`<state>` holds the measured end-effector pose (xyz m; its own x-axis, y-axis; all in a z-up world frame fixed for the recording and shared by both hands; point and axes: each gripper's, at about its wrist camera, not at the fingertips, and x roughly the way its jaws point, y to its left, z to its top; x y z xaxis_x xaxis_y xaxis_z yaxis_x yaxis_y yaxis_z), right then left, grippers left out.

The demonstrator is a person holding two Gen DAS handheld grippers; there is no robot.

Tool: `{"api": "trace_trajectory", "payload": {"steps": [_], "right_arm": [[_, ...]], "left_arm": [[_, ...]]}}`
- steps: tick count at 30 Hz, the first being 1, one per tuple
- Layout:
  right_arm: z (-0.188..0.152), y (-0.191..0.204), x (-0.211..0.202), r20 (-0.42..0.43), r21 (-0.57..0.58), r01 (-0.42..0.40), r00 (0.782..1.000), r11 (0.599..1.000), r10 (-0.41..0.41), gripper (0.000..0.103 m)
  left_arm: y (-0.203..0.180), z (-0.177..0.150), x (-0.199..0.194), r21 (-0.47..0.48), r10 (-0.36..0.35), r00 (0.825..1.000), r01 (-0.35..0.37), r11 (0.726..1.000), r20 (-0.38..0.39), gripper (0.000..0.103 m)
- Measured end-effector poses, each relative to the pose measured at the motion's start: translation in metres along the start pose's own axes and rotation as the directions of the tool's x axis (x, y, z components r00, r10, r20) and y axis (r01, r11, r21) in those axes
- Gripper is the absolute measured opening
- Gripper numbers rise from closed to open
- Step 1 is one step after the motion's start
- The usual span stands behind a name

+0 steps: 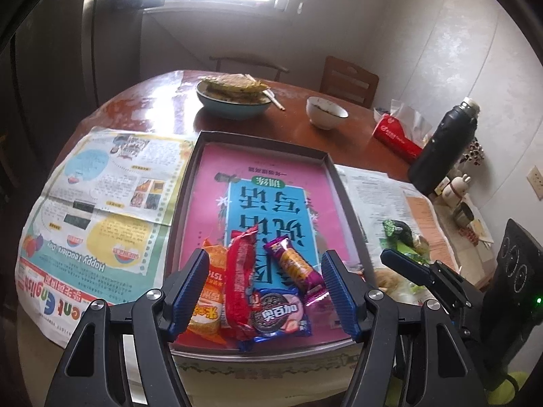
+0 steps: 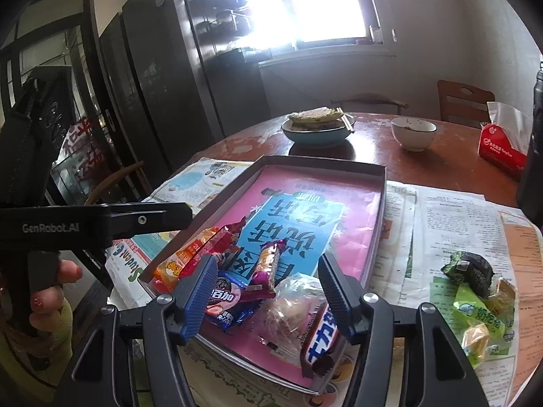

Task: Organize snacks
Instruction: 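Move both open tools back toward the remaining snacks on the newspaper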

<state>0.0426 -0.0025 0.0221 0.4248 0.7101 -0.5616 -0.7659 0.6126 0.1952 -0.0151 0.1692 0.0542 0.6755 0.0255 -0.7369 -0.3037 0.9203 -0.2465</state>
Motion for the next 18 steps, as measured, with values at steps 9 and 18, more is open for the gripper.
{"api": "trace_trajectory", "payload": {"steps": [9, 18], "right_arm": [[0.002, -0.007, -0.018, 0.032, 0.013, 0.017, 0.999, 1.0, -0.017, 0.064], [0.004, -0.024, -0.036, 0.069, 0.047, 0.042, 0.997, 0.998, -0.045, 0.065]], "left_arm": [[-0.017, -0.002, -0.002, 0.037, -0.017, 1.0, 0.017, 0.999, -0.002, 0.07], [-0.035, -0.003, -0.006, 0.072, -0.042, 0.999, 0.041, 0.997, 0.005, 0.07]]}}
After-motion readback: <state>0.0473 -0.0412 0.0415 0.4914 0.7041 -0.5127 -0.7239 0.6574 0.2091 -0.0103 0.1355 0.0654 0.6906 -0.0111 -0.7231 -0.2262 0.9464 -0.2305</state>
